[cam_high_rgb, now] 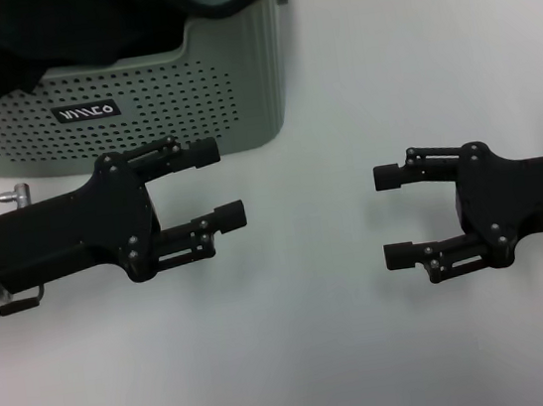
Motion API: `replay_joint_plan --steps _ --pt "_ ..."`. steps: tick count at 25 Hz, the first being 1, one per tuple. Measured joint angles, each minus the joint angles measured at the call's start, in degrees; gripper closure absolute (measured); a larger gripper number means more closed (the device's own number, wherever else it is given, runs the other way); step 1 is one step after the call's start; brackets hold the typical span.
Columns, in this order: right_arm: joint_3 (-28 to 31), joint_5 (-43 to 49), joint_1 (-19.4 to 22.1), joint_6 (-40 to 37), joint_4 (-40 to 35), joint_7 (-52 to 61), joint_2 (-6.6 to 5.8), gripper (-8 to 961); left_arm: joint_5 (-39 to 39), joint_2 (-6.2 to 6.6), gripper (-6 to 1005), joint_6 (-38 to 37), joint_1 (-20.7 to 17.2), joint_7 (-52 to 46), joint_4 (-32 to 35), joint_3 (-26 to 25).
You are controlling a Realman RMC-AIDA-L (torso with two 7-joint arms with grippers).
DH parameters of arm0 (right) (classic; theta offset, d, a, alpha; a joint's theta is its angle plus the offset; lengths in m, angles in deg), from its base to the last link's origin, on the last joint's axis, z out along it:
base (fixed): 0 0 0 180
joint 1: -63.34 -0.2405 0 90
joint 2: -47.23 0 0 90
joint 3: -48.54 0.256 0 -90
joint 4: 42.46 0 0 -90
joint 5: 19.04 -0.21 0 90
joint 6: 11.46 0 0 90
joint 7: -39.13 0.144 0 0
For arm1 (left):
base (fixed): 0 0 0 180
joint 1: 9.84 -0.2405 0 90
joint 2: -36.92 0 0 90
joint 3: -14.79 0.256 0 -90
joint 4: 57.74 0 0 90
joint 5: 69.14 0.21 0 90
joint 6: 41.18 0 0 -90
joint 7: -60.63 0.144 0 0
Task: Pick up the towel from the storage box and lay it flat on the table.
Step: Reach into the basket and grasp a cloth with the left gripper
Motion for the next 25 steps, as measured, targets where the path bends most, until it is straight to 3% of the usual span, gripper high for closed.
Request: replay_joint_plan --steps 18,25 --pt "-0.3 -0.4 -0.4 0.3 -0.2 0.0 0.1 96 0.2 -0.26 286 0.4 0.0 -0.4 -0.1 -0.7" --pt "0.3 -0.5 0.4 2.0 0.1 -0.7 0.06 100 -2.9 -1.95 286 0.3 -0.4 -7.2 2.4 -4.9"
